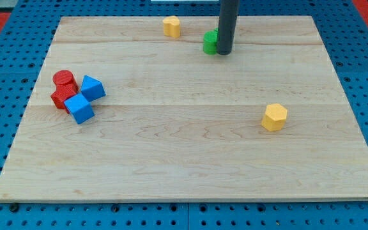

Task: Point at the yellow hexagon

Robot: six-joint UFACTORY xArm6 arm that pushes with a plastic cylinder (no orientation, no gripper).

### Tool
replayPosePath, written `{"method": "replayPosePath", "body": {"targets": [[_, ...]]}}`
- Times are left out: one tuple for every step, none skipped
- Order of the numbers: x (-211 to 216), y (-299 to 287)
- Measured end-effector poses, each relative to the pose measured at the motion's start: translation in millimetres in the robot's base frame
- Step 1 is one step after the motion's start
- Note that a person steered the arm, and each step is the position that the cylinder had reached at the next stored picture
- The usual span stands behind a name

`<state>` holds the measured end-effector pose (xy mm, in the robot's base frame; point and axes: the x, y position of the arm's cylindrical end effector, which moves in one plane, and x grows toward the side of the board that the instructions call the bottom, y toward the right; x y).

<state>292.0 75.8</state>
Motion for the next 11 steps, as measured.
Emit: {"method": "replayPosePath", "body": {"targets": [[-6.5,-1.7],[36.9,30.6],[95.0,91.8],[172.3,113.5],[244.7,100.7],[248.3,101.9],[239.3,107.4],[214.9,110.4],[214.9,110.4],[204.7,95.7],[175.7,60.6]]}}
